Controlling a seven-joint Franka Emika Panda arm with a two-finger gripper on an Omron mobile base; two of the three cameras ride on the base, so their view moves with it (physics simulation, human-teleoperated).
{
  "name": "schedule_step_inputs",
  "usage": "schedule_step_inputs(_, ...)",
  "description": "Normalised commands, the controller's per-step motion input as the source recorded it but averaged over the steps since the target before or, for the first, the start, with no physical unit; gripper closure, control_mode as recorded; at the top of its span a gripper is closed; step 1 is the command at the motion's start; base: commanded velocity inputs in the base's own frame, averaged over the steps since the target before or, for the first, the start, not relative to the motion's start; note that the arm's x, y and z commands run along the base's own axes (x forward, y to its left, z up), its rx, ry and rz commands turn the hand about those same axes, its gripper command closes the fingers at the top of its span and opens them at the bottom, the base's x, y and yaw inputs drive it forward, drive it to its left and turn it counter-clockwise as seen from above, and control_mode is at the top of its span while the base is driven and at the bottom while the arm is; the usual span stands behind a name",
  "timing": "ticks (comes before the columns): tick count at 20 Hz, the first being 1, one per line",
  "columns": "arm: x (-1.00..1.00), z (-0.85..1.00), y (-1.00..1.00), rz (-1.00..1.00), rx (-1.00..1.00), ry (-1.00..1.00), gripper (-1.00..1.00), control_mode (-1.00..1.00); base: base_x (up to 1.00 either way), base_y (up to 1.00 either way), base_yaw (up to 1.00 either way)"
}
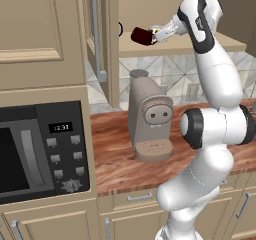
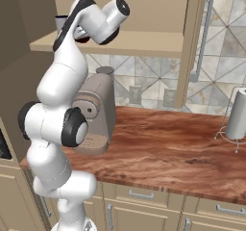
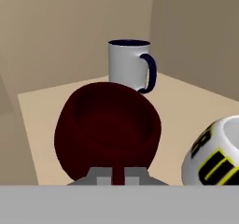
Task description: Pick the mug on the counter and place it in the cabinet with the handle facing the right, like the mugs already inside.
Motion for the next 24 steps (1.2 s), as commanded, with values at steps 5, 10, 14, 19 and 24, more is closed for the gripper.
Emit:
schedule_step_inputs(5, 0.00, 0.00, 0.28, 0.00, -0.01, 0.00, 1.00, -1.00, 0.00, 0.00, 0.00)
schedule_step_inputs(10, 0.00, 0.00, 0.19, 0.00, -0.02, 0.00, 1.00, -1.00, 0.00, 0.00, 0.00)
schedule_step_inputs(14, 0.00, 0.00, 0.02, 0.00, -0.02, 0.00, 1.00, -1.00, 0.00, 0.00, 0.00)
schedule_step_inputs(19, 0.00, -0.02, 0.00, 0.00, 0.00, -0.03, 1.00, -1.00, 0.00, 0.00, 0.00)
schedule_step_inputs(24, 0.02, 0.00, 0.00, -0.01, -0.01, -0.05, 1.00, -1.00, 0.00, 0.00, 0.00)
